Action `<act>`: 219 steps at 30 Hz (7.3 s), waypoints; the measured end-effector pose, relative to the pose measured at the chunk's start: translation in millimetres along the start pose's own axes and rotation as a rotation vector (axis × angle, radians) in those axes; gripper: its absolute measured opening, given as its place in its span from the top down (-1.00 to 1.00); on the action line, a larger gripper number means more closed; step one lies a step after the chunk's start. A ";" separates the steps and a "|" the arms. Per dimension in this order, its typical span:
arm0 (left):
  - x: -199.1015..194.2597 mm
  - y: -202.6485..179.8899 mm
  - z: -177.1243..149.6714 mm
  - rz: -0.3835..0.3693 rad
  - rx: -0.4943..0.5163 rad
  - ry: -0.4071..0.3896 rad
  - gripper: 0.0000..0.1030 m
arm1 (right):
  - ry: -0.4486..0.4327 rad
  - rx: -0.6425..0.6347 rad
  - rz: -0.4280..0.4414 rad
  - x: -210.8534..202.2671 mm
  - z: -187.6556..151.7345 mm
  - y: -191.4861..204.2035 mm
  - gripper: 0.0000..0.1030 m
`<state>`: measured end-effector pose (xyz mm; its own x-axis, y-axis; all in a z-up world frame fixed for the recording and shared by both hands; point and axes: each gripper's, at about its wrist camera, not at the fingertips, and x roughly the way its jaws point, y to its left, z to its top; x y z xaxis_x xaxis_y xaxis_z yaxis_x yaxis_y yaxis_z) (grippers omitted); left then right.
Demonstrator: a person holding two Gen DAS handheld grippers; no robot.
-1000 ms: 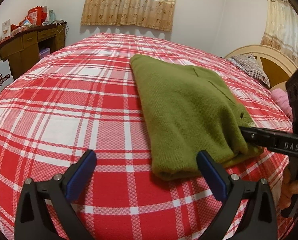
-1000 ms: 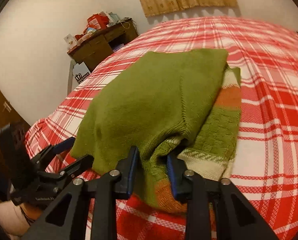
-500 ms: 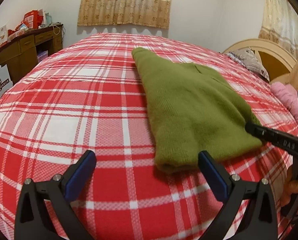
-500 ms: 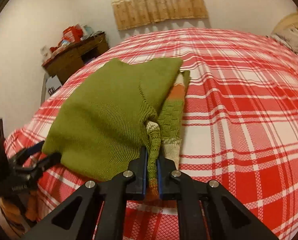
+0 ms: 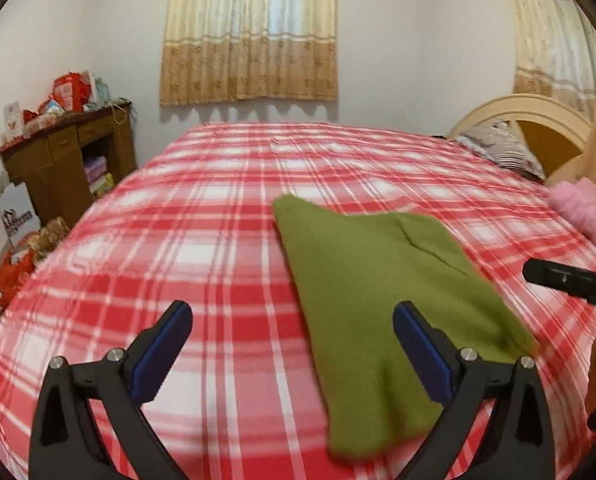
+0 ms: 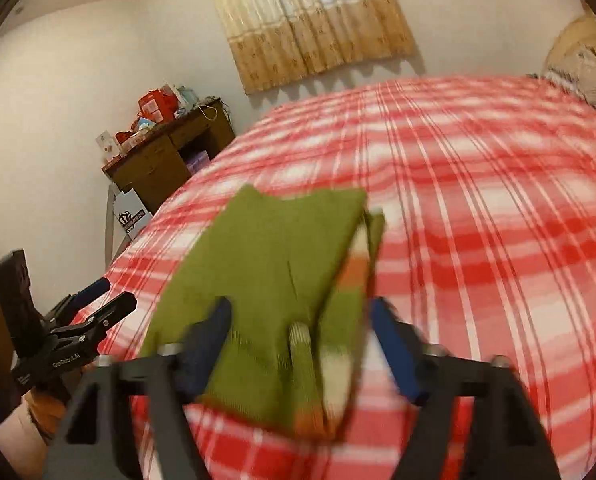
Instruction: Fold small clothes
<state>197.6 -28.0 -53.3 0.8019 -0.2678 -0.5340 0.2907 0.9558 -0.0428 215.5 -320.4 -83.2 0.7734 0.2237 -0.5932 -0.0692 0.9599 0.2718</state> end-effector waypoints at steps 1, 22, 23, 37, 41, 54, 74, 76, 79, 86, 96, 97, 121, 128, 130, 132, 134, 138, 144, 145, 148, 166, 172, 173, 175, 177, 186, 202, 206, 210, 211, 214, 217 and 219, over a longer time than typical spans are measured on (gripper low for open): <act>11.7 -2.5 6.1 0.023 0.002 0.008 -0.99 | 0.020 -0.011 -0.025 17.2 8.6 1.7 -0.44; 85.1 -57.4 -3.4 0.098 0.061 0.182 -1.00 | 0.077 0.051 -0.219 109.0 23.2 -53.3 0.48; 82.9 -56.4 -3.9 0.102 0.066 0.180 -1.00 | 0.078 0.088 -0.200 106.6 21.0 -59.3 0.30; 49.9 -51.6 -15.2 0.109 0.061 0.159 -1.00 | -0.060 -0.059 -0.256 12.2 -30.4 11.1 0.28; 46.5 -65.4 -22.7 0.146 0.168 0.165 -1.00 | 0.010 -0.025 -0.212 34.1 -45.3 8.0 0.28; 40.2 -63.6 -41.3 0.129 0.134 0.187 -1.00 | -0.036 0.106 -0.247 20.7 -57.8 -16.1 0.27; 31.9 -26.1 -58.4 -0.072 -0.089 0.253 -1.00 | 0.021 0.017 -0.150 25.1 -65.3 23.0 0.26; 25.6 -16.6 -57.7 -0.121 -0.090 0.267 -1.00 | 0.017 0.005 -0.131 18.7 -69.6 19.6 0.27; 21.3 0.2 -45.2 -0.148 -0.135 0.268 -0.98 | 0.040 -0.037 -0.123 14.5 -71.9 18.2 0.26; 35.3 22.8 14.0 -0.165 -0.211 0.168 -0.97 | -0.063 -0.001 -0.058 -17.6 -40.3 4.8 -0.07; 114.9 11.4 14.4 -0.198 -0.280 0.301 -0.71 | 0.055 0.157 0.000 65.9 18.3 -45.1 -0.30; 126.1 10.9 1.4 -0.216 -0.294 0.348 -0.72 | 0.088 0.164 -0.021 81.2 17.5 -51.3 -0.30; 114.9 4.1 -0.4 -0.240 -0.221 0.289 -0.57 | 0.119 0.064 0.160 116.3 15.0 -46.0 0.08; 118.3 -0.2 2.2 -0.247 -0.209 0.287 -0.43 | 0.133 0.119 0.186 120.5 13.0 -57.3 0.00; 120.3 -0.1 3.1 -0.248 -0.213 0.291 -0.44 | 0.149 0.178 0.232 125.5 12.1 -67.0 -0.03; 119.9 -2.3 3.4 -0.241 -0.201 0.290 -0.41 | 0.152 0.177 0.236 124.6 11.0 -65.2 -0.04; 118.1 -5.6 4.1 -0.254 -0.181 0.278 -0.12 | 0.152 0.154 0.214 123.8 11.4 -60.8 -0.04; 112.9 -14.5 5.9 -0.222 -0.124 0.259 -0.02 | 0.137 0.104 0.168 117.0 11.1 -48.0 0.16; 100.3 -20.3 10.2 -0.183 -0.092 0.296 0.20 | 0.106 0.146 0.146 90.2 7.8 -33.6 0.35; 96.6 -19.1 9.8 -0.192 -0.101 0.315 0.21 | 0.107 0.171 0.171 80.5 5.4 -31.9 0.36; 81.1 -13.7 3.0 -0.228 -0.146 0.395 0.23 | 0.137 0.175 0.193 57.2 -7.1 -23.2 0.36; 71.6 -31.7 -17.0 -0.167 -0.038 0.394 -0.39 | 0.151 0.251 0.196 52.8 -49.3 -40.5 -0.23; 55.5 -47.2 -19.6 -0.146 0.042 0.308 0.19 | 0.132 0.123 0.089 47.9 -44.1 -13.2 0.18; 52.0 -47.8 -19.7 -0.136 0.043 0.298 0.27 | 0.120 0.075 0.046 43.4 -43.4 -2.5 0.24; 44.2 -48.7 -19.0 -0.123 0.042 0.283 0.34 | 0.088 0.007 -0.007 33.0 -42.8 15.6 0.30; 35.7 -47.9 -17.8 -0.116 0.045 0.266 0.36 | 0.055 -0.004 -0.011 21.2 -42.4 24.8 0.33; -12.4 -47.3 -18.9 -0.084 0.054 0.182 0.37 | -0.047 0.010 0.003 -33.4 -51.5 55.9 0.35; -60.0 -25.5 -31.2 -0.095 0.014 0.149 0.37 | -0.125 -0.034 0.014 -85.9 -67.0 103.4 0.38; -64.9 -6.8 -38.8 -0.083 -0.023 0.165 0.37 | -0.113 -0.056 0.048 -80.4 -70.0 118.2 0.39; -74.9 12.0 -43.3 -0.050 -0.042 0.160 0.37 | -0.108 -0.085 0.089 -74.7 -70.1 140.8 0.39; -76.8 19.7 -43.1 -0.038 -0.051 0.156 0.37 | -0.108 -0.090 0.096 -73.4 -70.5 145.3 0.39; -82.1 38.6 -43.4 -0.014 -0.078 0.149 0.37 | -0.101 -0.114 0.127 -66.4 -69.4 162.4 0.39; -88.3 57.2 -44.7 0.013 -0.107 0.144 0.37 | -0.089 -0.136 0.166 -56.1 -66.1 182.4 0.39; -91.9 67.9 -45.3 0.035 -0.121 0.139 0.37 | -0.082 -0.153 0.193 -49.6 -63.4 196.2 0.39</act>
<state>120.0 66.9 -45.4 0.7280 -0.2231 -0.6482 0.1923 0.9741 -0.1192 123.6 -132.4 -48.5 0.7846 0.3971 -0.4762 -0.3105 0.9164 0.2526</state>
